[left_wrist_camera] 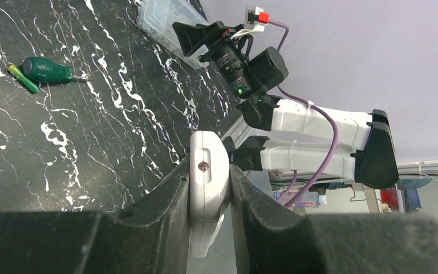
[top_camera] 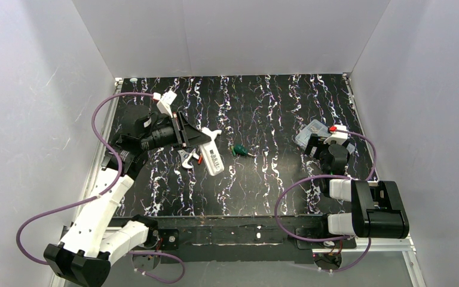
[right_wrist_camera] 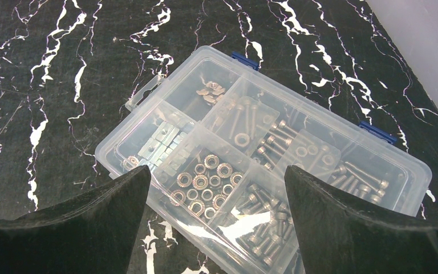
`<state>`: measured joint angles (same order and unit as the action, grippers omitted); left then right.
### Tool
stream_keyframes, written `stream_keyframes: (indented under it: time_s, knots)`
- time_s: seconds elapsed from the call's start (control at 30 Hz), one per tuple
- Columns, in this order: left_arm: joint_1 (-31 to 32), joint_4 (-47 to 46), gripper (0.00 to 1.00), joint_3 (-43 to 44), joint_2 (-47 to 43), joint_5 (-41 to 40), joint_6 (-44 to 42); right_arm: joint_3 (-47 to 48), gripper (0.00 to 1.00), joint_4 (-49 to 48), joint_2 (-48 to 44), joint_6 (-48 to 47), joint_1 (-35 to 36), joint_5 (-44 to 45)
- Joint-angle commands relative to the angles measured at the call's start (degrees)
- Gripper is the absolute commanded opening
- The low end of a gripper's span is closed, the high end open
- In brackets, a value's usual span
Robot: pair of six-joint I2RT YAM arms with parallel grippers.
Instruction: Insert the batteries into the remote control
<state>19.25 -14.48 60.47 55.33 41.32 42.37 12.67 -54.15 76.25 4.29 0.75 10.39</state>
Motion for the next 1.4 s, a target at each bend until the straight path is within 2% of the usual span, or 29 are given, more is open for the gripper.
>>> stream_keyframes:
  time_s: [0.0,0.33,0.63,0.97,1.03,1.37]
  knots:
    - [0.21,-0.62,0.0,0.22,-0.93,1.58,-0.94,1.95,0.96,-2.45,-0.39,0.11,-0.23,0.97]
    - [0.24,1.68,0.0,-0.32,-0.47,0.23,-2.82,1.95,0.96,-2.41,-0.38,0.13,-0.23,1.03]
    - [0.26,13.21,0.0,0.87,-0.36,-6.61,-11.69,1.92,0.97,-2.45,-0.4,0.15,-0.23,1.01]
    - [0.49,13.14,0.0,0.55,-1.03,-10.07,-8.19,1.93,0.97,-2.56,-0.35,0.14,-0.23,1.02]
    - [0.53,13.5,0.0,0.63,-1.61,-11.3,-8.02,1.54,0.97,-5.45,0.61,-0.22,-0.23,0.75]
    - [1.19,13.43,0.0,-0.65,-1.69,-13.63,-7.28,1.66,0.97,-3.86,0.08,-0.01,-1.17,0.94]
